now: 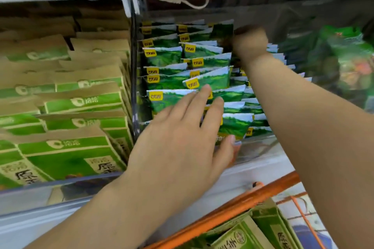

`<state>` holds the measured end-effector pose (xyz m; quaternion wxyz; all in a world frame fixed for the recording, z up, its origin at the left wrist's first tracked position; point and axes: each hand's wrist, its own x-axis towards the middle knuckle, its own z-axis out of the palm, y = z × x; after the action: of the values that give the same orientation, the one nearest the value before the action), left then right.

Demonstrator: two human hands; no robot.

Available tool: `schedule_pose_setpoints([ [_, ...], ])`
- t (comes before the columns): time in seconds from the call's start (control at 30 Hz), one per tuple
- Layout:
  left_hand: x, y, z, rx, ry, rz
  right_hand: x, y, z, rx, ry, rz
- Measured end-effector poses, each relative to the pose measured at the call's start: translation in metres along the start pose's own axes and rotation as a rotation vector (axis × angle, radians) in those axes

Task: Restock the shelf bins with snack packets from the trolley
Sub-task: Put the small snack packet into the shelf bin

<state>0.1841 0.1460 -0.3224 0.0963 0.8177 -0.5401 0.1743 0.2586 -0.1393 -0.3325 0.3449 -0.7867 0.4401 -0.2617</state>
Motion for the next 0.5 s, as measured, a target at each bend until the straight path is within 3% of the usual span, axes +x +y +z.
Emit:
schedule_pose_setpoints([
  [0.27, -0.001, -0.002, -0.001, -0.034, 0.026, 0.027, -0.046, -0.032, -0.046, -0.127, -0.007, -0.091],
  [0.4, -0.007, -0.001, -0.012, -0.078, -0.009, 0.084, -0.114, -0.036, -0.082, 0.015, 0.016, -0.158],
  [0.5, -0.021, -0.003, -0.039, -0.178, -0.134, 0.191, -0.182, -0.036, -0.108, 0.108, -0.029, -0.297],
])
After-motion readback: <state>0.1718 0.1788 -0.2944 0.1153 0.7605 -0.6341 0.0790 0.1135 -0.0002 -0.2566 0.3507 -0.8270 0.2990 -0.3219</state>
